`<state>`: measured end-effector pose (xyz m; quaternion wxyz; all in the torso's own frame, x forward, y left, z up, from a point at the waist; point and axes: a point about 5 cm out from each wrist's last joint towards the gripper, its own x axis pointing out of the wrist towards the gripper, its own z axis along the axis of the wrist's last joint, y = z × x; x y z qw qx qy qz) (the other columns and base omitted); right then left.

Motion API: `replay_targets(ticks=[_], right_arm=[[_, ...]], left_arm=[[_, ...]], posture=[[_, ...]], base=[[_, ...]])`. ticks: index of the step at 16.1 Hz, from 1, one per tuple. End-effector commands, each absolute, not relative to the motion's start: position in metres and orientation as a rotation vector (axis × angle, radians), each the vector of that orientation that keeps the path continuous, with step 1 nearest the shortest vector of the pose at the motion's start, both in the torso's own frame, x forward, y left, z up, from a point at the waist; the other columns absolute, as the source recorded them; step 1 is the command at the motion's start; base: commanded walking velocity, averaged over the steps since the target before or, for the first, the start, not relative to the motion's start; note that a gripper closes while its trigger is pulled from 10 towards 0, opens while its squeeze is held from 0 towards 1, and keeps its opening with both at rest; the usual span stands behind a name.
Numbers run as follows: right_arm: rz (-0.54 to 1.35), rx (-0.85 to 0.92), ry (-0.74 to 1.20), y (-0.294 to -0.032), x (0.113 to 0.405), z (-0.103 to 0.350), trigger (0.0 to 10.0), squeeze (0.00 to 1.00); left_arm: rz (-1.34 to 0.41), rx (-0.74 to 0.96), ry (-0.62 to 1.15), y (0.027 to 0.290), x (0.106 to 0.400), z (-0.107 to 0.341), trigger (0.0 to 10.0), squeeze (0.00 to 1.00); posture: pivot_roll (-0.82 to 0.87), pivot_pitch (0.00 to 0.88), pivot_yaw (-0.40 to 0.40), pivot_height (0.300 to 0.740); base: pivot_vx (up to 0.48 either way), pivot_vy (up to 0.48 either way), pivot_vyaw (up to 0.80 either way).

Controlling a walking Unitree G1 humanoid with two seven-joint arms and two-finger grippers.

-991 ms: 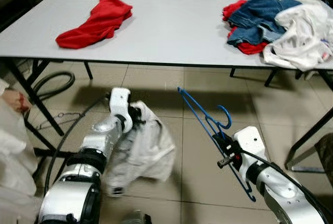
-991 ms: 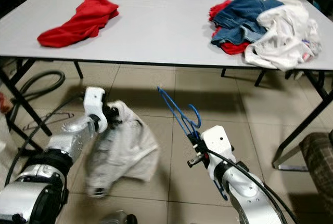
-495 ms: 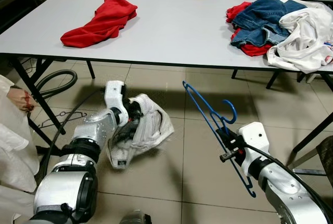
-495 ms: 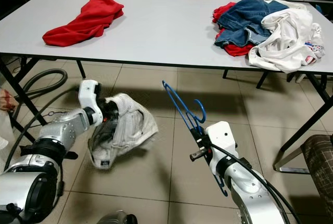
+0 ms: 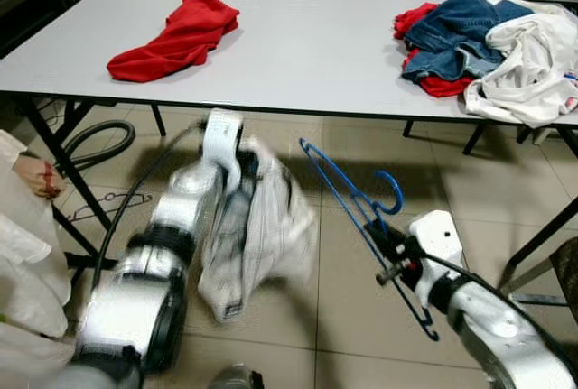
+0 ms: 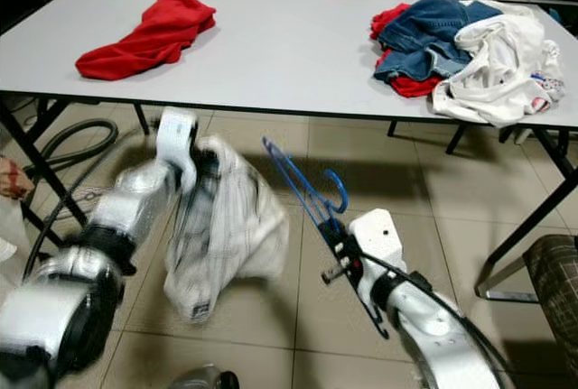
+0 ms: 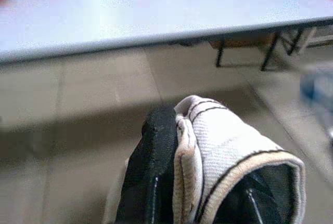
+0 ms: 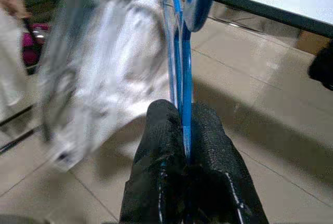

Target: Hang hanger

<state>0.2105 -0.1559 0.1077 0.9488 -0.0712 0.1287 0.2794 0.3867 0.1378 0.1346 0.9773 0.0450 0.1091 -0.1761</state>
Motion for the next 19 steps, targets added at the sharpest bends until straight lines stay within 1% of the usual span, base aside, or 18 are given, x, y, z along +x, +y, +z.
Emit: replay_targets(ticks=[1,3,5,8,12,16,17,19], right_arm=[[0.613,-0.120,0.259,-0.155,0.206,0.113,10.0,0.00],[0.666,-0.120,0.274,-0.159,0.200,0.118,10.0,0.00],[0.730,-0.119,0.286,-0.159,0.191,0.122,10.0,0.00],[0.811,-0.086,0.283,-0.144,0.189,0.125,10.0,0.00],[0.849,-0.069,0.322,-0.123,0.192,0.115,10.0,0.00],[0.768,-0.085,0.394,-0.119,0.201,0.099,10.0,0.00],[0.670,-0.098,0.437,-0.126,0.207,0.092,10.0,0.00],[0.544,-0.104,0.466,-0.141,0.214,0.089,10.0,0.00]], left_arm=[[-0.363,0.138,0.166,0.135,0.392,0.149,0.0,0.00],[-0.346,0.193,0.175,0.135,0.395,0.152,0.0,0.00],[-0.288,0.191,0.168,0.136,0.398,0.158,0.0,0.00],[-0.277,0.156,0.161,0.127,0.402,0.164,0.0,0.00],[-0.274,0.173,0.144,0.119,0.405,0.173,0.0,0.00],[-0.305,0.185,0.125,0.113,0.406,0.178,0.0,0.00],[-0.320,0.212,0.110,0.111,0.405,0.181,0.0,0.00],[-0.324,0.243,0.104,0.111,0.405,0.182,0.0,0.00]], posture=[[-0.04,0.000,0.066,0.740],[-0.04,0.000,0.074,0.740],[-0.04,0.000,0.077,0.740],[-0.03,0.000,0.082,0.740],[-0.01,0.000,0.078,0.740],[0.00,0.000,0.080,0.740],[0.00,0.000,0.080,0.740],[0.00,0.000,0.083,0.740]], base=[[0.000,0.000,0.00],[0.000,0.000,0.00],[0.000,0.000,0.00],[0.000,0.000,0.00],[0.000,0.000,0.00],[0.000,0.000,0.00],[0.000,0.000,0.00],[0.000,0.000,0.00]])
